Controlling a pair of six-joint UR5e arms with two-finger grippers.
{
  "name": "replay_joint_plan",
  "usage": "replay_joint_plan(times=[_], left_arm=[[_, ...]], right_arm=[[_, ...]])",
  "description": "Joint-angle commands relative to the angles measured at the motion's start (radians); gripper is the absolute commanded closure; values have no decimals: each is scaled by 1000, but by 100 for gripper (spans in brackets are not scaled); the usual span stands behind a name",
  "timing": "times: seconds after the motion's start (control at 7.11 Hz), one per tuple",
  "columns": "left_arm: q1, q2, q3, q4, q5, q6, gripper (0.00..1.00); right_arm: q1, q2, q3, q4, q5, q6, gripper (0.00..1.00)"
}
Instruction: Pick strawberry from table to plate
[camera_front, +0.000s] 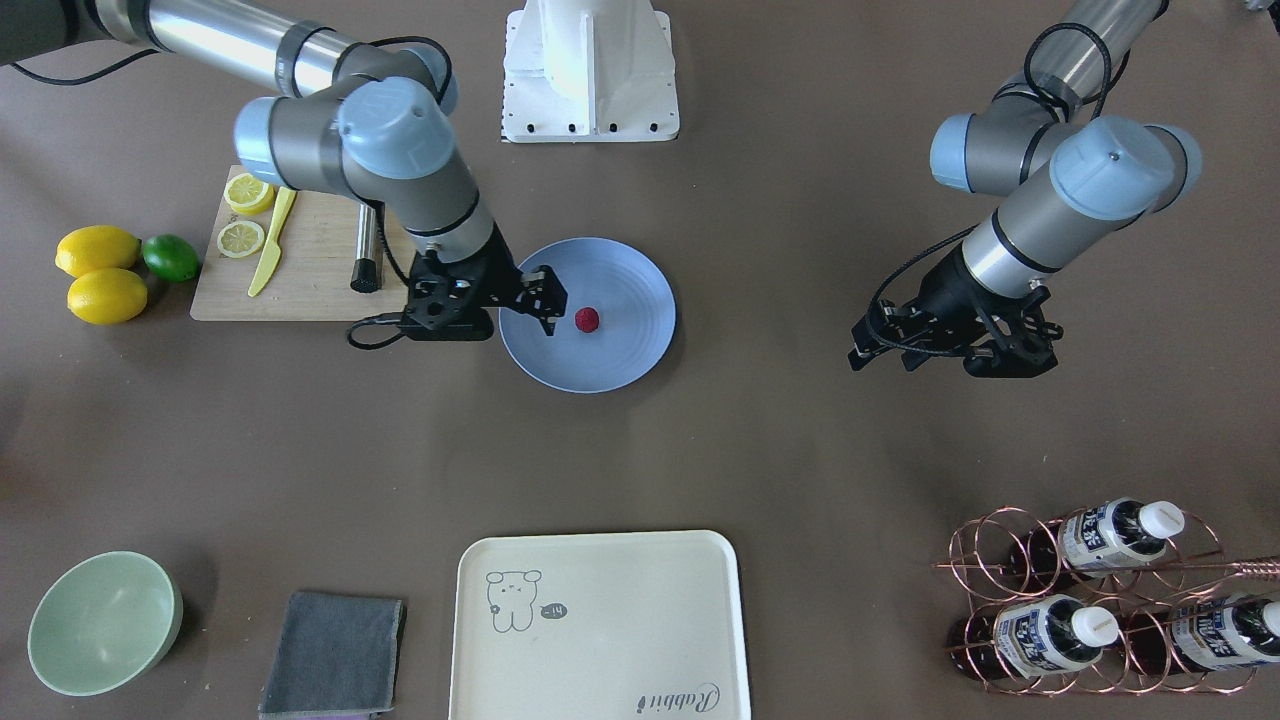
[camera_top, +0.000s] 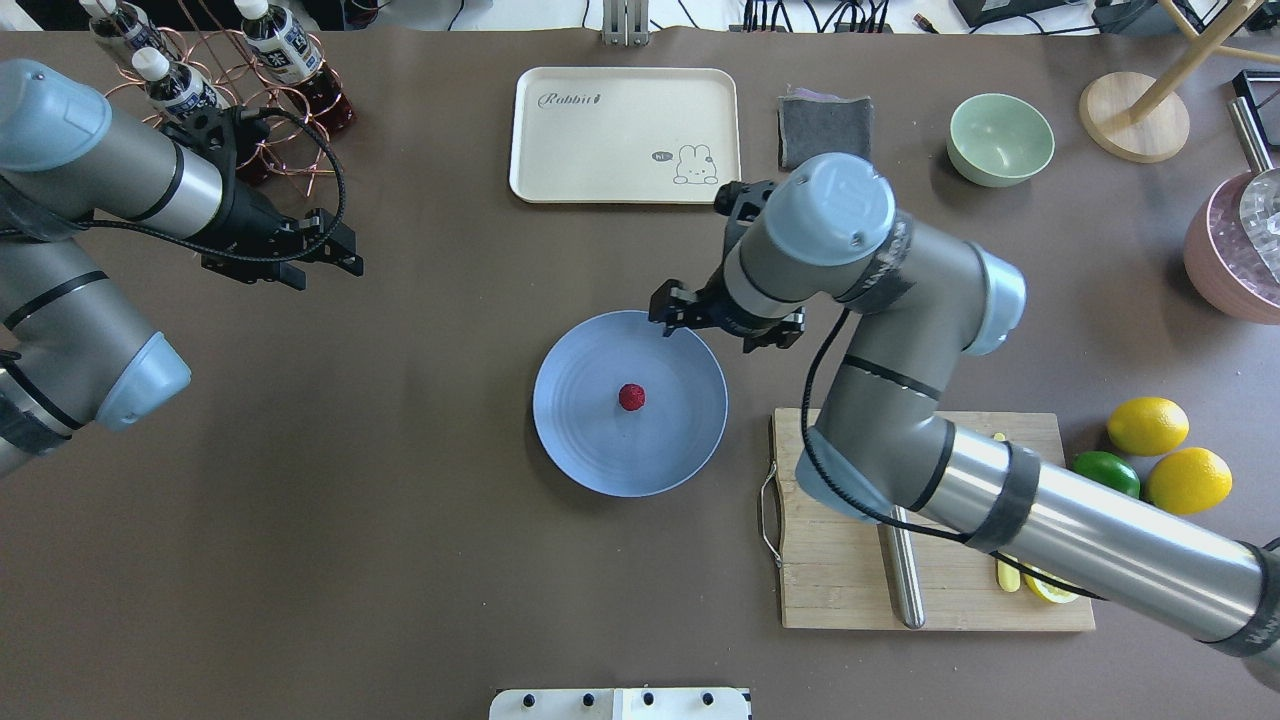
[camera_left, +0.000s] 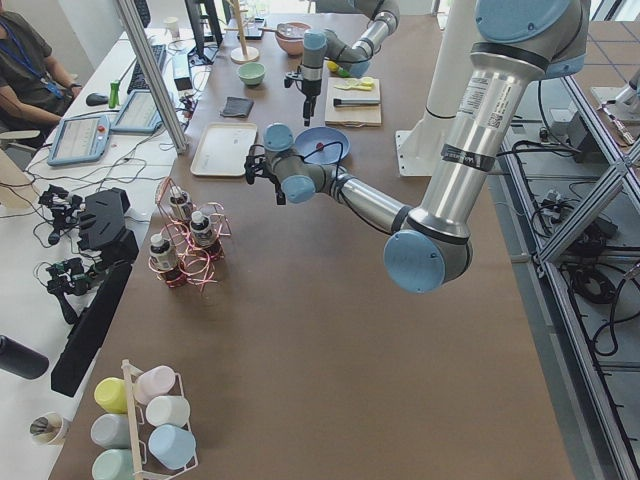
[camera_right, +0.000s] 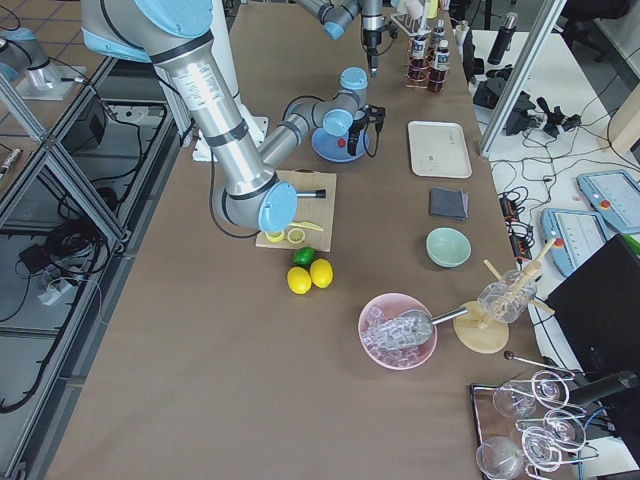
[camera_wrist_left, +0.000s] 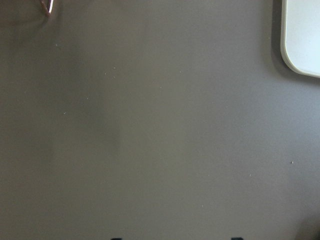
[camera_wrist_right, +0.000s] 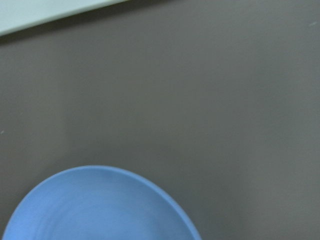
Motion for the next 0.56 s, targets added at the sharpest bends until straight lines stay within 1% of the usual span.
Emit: replay_joint_plan(times=[0.0,0.14,0.28,0.42], left_arm=[[-97,29,-15,85,-2,171,21],[-145,59,-56,181,-3,313,21],[-212,107,-111,292,-12,470,21],[-301,132,-138,382,-49,626,21]], right_arm=[[252,-192,158,-85,219,-237,0],[338,-261,151,-91,256,-403,0],[427,-333,132,-120,269,-623,0],[537,-379,96,-189,292,-872,0]])
